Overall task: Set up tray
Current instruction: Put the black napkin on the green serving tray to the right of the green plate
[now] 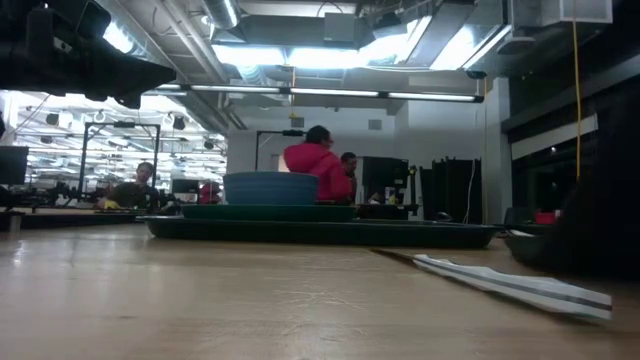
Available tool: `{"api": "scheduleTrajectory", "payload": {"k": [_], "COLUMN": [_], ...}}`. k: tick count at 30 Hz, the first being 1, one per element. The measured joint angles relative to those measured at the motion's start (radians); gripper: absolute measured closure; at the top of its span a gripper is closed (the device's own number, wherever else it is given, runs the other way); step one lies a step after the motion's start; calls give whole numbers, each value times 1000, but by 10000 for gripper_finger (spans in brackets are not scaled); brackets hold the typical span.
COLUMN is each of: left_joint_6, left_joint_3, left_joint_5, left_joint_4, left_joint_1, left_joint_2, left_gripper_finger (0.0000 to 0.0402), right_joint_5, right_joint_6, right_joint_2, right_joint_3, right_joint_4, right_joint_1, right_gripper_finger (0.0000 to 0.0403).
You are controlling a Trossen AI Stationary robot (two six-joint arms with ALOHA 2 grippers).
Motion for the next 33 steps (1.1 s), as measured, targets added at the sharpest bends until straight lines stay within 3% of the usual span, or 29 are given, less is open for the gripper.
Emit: {"api": "scheduleTrajectory", "payload": {"k": [6,17,23,33], "left_joint_6": [0,0,0,0], "left_joint_3": [0,0,0,0], "left_joint_5": [1,3,3,3], "left_joint_4": [0,3,3,2], "left_joint_1": [0,0,0,0], "left_joint_2": [0,0,0,0], "left_gripper_finger": [398,398,398,398], "right_joint_5": [29,92,179,243], "right_joint_6": [-94,-236,-319,-546], "right_joint_2": [-52,-174,-263,-366], "right_joint_3": [71,71,71,71], "right_joint_4": [1,0,-1,-1], "right_joint_1": [-30,-87,-110,-173], "right_gripper_finger": [390,390,390,390]}}
